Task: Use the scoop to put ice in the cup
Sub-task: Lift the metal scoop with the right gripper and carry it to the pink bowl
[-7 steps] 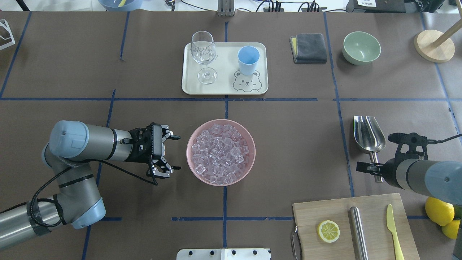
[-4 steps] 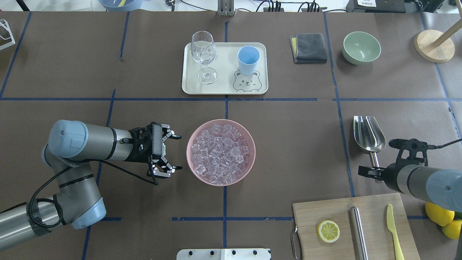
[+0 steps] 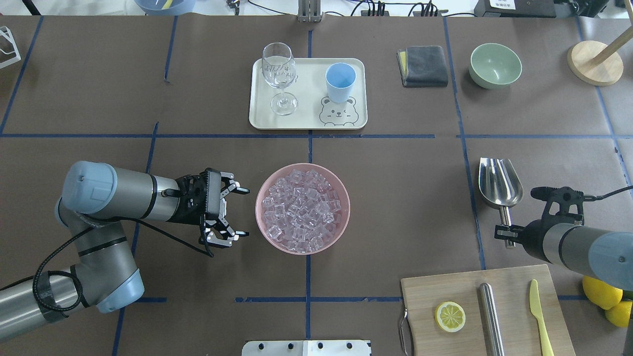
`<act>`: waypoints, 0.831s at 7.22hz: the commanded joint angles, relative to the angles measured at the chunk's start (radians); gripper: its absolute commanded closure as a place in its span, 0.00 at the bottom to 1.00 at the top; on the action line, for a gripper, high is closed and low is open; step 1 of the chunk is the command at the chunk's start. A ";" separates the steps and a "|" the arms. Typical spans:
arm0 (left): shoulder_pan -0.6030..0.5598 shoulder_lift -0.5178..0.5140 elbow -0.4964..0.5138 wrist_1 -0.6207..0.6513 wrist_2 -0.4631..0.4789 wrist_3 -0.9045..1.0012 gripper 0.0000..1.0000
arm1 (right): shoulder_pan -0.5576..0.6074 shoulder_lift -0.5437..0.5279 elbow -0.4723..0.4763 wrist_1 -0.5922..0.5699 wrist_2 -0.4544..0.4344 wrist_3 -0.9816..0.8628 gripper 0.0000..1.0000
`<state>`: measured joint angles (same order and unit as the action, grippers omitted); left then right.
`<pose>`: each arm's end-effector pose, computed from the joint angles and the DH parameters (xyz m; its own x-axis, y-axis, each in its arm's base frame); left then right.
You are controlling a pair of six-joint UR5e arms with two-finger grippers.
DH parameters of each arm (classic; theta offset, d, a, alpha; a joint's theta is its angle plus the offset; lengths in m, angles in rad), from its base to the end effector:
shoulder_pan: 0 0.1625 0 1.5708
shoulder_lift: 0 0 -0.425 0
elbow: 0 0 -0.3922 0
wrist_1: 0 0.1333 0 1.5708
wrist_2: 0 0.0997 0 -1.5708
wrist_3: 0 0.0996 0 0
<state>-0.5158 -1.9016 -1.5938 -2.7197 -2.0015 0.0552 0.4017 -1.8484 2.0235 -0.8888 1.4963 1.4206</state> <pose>0.4793 -0.3772 0.3353 0.0824 0.9962 0.0267 -0.0638 -0.0214 0.9977 -0.3224 -0.2898 0.4926 0.6618 0.1190 0.7401 -0.3466 0.9241 0.1613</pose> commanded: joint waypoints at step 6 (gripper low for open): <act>0.000 -0.002 0.009 0.003 0.006 -0.002 0.00 | 0.020 -0.003 0.256 -0.015 0.068 -0.382 1.00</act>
<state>-0.5161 -1.9029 -1.5886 -2.7172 -1.9973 0.0532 0.4452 -1.8573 2.2617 -0.8998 1.5595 1.1488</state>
